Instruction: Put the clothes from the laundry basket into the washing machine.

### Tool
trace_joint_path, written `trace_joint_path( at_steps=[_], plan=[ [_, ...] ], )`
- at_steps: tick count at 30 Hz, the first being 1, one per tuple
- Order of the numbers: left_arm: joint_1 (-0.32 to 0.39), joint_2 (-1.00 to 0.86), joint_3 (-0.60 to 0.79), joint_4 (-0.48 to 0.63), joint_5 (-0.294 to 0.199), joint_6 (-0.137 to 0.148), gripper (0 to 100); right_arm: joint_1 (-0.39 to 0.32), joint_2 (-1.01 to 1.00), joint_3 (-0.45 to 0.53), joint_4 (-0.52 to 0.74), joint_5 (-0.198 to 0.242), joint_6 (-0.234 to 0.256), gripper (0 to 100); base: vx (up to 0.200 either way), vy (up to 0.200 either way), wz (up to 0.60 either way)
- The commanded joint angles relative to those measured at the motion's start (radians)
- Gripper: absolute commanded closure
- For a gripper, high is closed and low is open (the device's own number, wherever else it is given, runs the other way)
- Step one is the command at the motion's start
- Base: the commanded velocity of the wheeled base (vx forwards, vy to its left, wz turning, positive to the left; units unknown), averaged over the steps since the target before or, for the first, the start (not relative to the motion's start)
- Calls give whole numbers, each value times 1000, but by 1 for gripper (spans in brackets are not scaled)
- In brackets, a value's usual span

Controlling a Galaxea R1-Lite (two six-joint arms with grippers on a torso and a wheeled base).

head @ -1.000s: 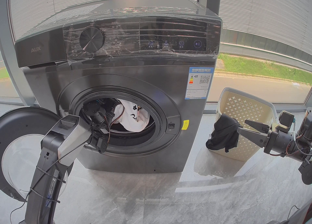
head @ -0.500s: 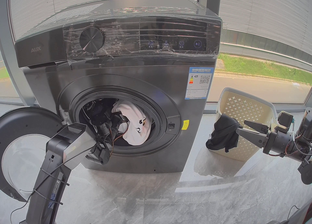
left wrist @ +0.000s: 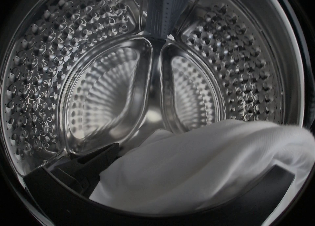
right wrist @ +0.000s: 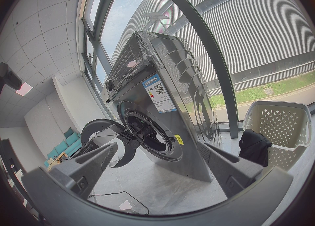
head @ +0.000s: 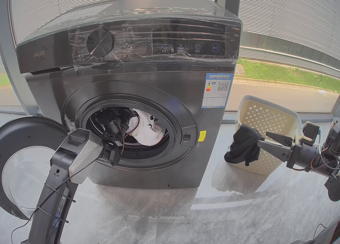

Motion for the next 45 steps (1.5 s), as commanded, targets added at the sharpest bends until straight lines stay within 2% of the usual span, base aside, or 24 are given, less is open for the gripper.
trace_joint_path(
  at_steps=[1,2,5,11,14,18,24,27,30,31,32,34,35,37,40,45],
  plan=[
    [2,37,0,91,-4,67,0,2,2,-1,-2,1,0,0,0,0,0],
    [3,40,1,125,-4,95,0,2,2,1,0,1,0,0,0,0,0],
    [14,39,3,197,-3,147,0,2,-1,2,0,1,0,0,0,0,0],
    [15,11,24,297,-3,192,0,2,2,-1,0,1,0,0,0,0,0],
    [15,2,46,285,-4,208,0,2,2,-2,0,1,0,0,0,0,0],
    [9,-56,150,223,-13,207,0,2,2,-4,0,1,0,0,0,0,0],
    [2,-187,424,104,-38,176,0,11,5,-7,0,10,0,0,0,0,0],
    [-26,-287,612,28,-47,146,0,13,5,-13,0,13,0,0,0,0,0],
    [-71,-417,814,-10,-49,130,0,13,5,-24,0,16,1,0,0,0,0],
    [-86,-461,875,-18,-47,123,0,13,7,-28,0,19,1,0,0,0,0],
    [-86,-461,875,-18,-47,123,0,13,7,-28,0,19,1,0,0,0,0],
    [-138,-626,1084,-21,-36,98,0,13,5,-42,0,35,0,0,0,0,0],
    [-138,-626,1084,-21,-36,98,0,13,5,-42,0,35,0,0,0,0,0],
    [-166,-807,1279,-11,-15,80,0,13,4,-51,0,36,1,0,0,0,0],
    [-172,-922,1376,-7,5,69,0,13,1,-51,0,36,1,0,0,0,0],
    [-201,-1212,1500,22,11,76,0,25,-13,-47,0,50,0,0,0,0,0]
  ],
)
